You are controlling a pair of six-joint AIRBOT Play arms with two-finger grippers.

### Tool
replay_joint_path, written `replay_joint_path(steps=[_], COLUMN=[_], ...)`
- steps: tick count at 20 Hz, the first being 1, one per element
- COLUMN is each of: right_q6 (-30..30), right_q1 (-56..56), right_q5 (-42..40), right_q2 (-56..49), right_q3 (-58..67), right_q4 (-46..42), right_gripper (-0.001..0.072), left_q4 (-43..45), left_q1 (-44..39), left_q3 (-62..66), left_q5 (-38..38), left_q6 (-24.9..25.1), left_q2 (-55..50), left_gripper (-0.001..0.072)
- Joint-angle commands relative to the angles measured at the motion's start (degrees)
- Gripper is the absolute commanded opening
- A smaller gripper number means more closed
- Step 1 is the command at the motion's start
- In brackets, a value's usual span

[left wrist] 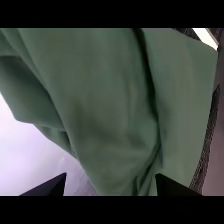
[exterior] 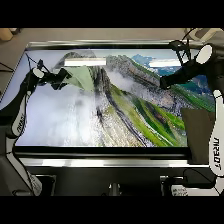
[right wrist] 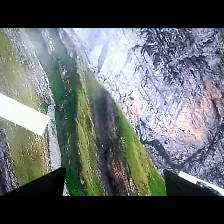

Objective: Fold the shirts.

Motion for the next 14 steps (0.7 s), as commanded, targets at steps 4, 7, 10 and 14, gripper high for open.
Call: replay_joint_path(steps=[4, 7, 10, 14], right_q6=[-0.9, -3.3, -6.5, -8.3], right_q1=[0.0, 0.0, 0.0, 0.0], right_q5=[3.3, 3.6, 1.2, -0.3], right_q2=[0.0, 0.3, 0.3, 2.3], right_q3=[0.1, 0.1, 0.1, 3.2], right_q4=[2.1, 1.9, -1.5, -1.6], right_gripper=[0.0663, 0.0665, 0.0666, 0.0666], left_q4=[-2.8, -7.2, -17.1, -19.1], left_q1=[-0.1, 0.2, 0.9, -1.9], left_q3=[0.3, 0.5, 3.5, 8.2], left_q5=[6.4, 9.9, 7.3, -1.4], left_q6=[-2.6, -2.2, 12.7, 34.7], left_q2=[-4.4, -4.0, -0.6, 15.6], left_gripper=[0.0505, 0.0067, 0.0030, 0.0029])
